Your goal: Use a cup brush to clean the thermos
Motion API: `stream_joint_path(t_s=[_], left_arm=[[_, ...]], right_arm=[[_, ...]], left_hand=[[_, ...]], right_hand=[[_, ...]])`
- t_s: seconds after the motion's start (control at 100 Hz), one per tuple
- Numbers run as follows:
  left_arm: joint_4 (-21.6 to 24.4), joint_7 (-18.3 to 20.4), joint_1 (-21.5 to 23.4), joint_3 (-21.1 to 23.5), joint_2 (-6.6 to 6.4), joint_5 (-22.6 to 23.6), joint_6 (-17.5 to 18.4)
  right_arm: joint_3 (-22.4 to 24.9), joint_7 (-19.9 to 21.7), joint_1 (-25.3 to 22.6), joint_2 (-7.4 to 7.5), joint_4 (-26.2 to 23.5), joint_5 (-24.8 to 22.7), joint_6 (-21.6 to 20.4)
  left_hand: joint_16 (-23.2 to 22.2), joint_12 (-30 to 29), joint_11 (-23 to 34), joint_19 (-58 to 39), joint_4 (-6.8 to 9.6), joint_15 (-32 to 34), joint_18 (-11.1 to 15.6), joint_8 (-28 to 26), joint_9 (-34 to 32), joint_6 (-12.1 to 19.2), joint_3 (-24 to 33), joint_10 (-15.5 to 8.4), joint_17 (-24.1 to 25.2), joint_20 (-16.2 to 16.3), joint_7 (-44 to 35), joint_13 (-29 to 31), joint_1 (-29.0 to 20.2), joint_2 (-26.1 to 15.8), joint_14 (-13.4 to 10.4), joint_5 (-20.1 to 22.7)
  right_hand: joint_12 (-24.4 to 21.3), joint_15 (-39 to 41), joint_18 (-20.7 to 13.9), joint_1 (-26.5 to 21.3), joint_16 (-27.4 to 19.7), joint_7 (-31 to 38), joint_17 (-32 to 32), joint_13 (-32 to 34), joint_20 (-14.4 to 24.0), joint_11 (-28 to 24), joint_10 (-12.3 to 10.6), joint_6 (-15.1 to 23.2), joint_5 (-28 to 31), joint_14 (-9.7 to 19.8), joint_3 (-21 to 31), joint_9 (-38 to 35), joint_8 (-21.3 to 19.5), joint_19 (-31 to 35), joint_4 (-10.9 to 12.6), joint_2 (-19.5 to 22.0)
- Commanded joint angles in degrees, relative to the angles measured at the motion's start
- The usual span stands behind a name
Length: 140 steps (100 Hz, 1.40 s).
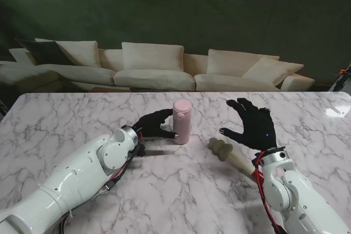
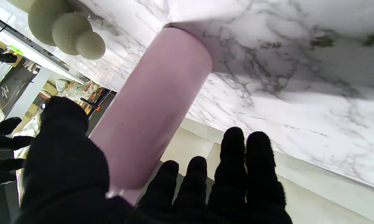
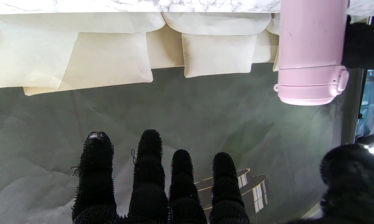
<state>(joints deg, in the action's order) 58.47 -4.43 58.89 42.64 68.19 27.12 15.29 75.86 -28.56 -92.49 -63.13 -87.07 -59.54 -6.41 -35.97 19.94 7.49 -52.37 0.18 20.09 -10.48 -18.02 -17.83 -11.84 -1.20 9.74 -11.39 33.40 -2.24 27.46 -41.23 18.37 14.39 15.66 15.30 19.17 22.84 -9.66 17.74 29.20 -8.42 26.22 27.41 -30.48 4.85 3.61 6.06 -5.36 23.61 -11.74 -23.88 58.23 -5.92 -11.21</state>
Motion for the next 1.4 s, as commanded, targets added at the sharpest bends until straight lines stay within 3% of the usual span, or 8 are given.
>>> stream_joint_path(t_s=[0.0,0.35,0.51,0.69,0.76,0.91,1.09,1.39], left_arm=[[0.26,0.96,0.03,0.61,-0.59,0.06,-0.45],[11.9,8.86,6.32,10.69,-4.96,5.95,-2.09],[20.2,13.14,12.67,21.03,-7.06,10.63,-1.08],[27.19,5.77,19.55,30.0,-6.29,13.45,1.25],[29.69,1.59,21.6,31.83,-5.52,13.01,2.65],[33.52,-5.35,24.78,32.1,-2.98,4.46,5.96],[32.9,-6.59,26.38,29.67,-1.89,-1.68,9.2],[25.96,-4.74,26.83,27.46,-1.62,-6.0,2.04]], right_arm=[[-0.09,0.02,0.02,-0.12,0.02,0.0,0.06],[2.24,0.42,-1.23,-0.18,-2.11,0.0,-0.64],[4.57,1.0,-2.47,-0.29,-5.18,0.02,-1.34],[6.32,3.6,-3.72,-0.79,-10.08,2.39,-0.92],[6.34,4.77,-3.89,-1.14,-11.95,4.62,-1.07],[4.41,4.02,-2.95,-2.19,-13.78,9.29,-1.64],[1.06,1.92,-0.23,-2.71,-10.86,11.4,-5.36],[-3.72,3.18,2.5,-3.66,-2.55,18.4,-2.65]], left_hand=[[0.3,-1.08,-1.3,1.49,-1.08,-1.44,-0.18,0.98,2.79,0.78,-0.15,0.07,1.02,1.19,1.53,-1.36,2.72,1.15,0.61,-2.22],[1.64,-2.13,-3.27,7.18,-0.77,-3.87,-2.92,1.13,1.42,4.69,0.31,-0.47,3.58,0.09,-0.47,-3.48,4.12,0.55,0.72,-0.49],[2.83,0.66,1.02,10.44,-0.56,-4.56,-8.36,-5.34,-15.06,4.51,0.0,-0.12,4.41,0.68,-9.33,0.51,-1.0,-14.15,1.21,16.12],[1.99,2.58,2.15,9.21,-0.39,-4.16,-7.8,-7.72,-17.63,1.85,-0.01,0.94,4.53,1.98,-10.5,0.89,-7.87,-18.75,1.62,19.9],[2.39,2.35,1.5,8.3,-0.44,-4.23,-3.64,-9.85,-16.18,0.92,-0.37,1.26,2.53,1.25,-12.19,1.25,-9.14,-19.53,2.1,20.98],[8.85,-1.81,-1.15,5.85,-0.48,-5.23,-0.62,-12.69,-12.36,1.23,-0.46,1.4,-0.6,-7.81,-11.97,1.57,-10.04,-19.98,2.47,19.57],[12.15,-4.89,-2.78,9.59,-0.64,-6.11,0.38,-8.53,-7.03,7.07,-0.75,-1.05,1.52,-11.16,-5.07,-1.63,-5.43,-21.5,0.33,6.45],[7.43,1.83,2.47,9.97,-0.5,-5.35,-4.13,-9.98,-13.42,1.81,-0.4,0.91,5.62,-6.27,-9.26,-2.09,-7.28,-20.93,1.49,14.8]], right_hand=[[-0.34,-0.68,-1.52,-1.22,-0.53,-0.81,1.13,-1.57,-0.34,1.43,0.65,-1.71,-1.45,0.56,-0.73,1.64,-1.09,-1.05,1.68,2.18],[0.03,-1.86,-1.42,-1.16,-1.24,0.07,1.32,-1.14,-0.44,0.66,0.44,-1.29,-1.21,-1.1,-0.8,1.5,-1.3,-1.34,1.69,2.43],[2.65,-1.08,-1.53,-2.23,-0.61,2.58,-0.13,1.2,0.17,-5.44,0.05,-0.81,-0.64,-0.47,-1.51,0.9,-1.09,-0.21,1.74,3.58],[2.27,-0.11,-0.9,-5.58,-0.03,5.09,-1.33,3.64,0.32,-5.14,-0.13,0.34,6.81,-0.83,-2.97,-5.65,0.05,0.2,2.1,4.26],[2.66,0.41,-0.69,-6.98,0.33,6.27,-2.22,5.67,0.34,-5.3,-0.22,0.81,10.07,-0.87,-4.09,-9.5,0.8,0.59,2.39,4.52],[2.7,0.22,-0.48,-7.98,0.43,7.66,-2.66,8.12,0.17,-4.39,-1.19,1.48,14.42,-0.68,-5.26,-15.12,1.7,0.7,2.56,5.18],[2.73,-0.11,-1.18,-7.3,0.29,8.47,-4.22,9.49,-0.36,-3.83,-2.15,2.52,13.43,0.23,-5.83,-15.31,1.96,0.45,2.65,5.91],[3.48,-0.22,-1.24,-7.21,0.54,9.86,-3.68,8.89,-0.72,-4.83,-1.74,1.86,12.63,0.08,-6.61,-14.61,2.29,0.3,2.58,6.75]])
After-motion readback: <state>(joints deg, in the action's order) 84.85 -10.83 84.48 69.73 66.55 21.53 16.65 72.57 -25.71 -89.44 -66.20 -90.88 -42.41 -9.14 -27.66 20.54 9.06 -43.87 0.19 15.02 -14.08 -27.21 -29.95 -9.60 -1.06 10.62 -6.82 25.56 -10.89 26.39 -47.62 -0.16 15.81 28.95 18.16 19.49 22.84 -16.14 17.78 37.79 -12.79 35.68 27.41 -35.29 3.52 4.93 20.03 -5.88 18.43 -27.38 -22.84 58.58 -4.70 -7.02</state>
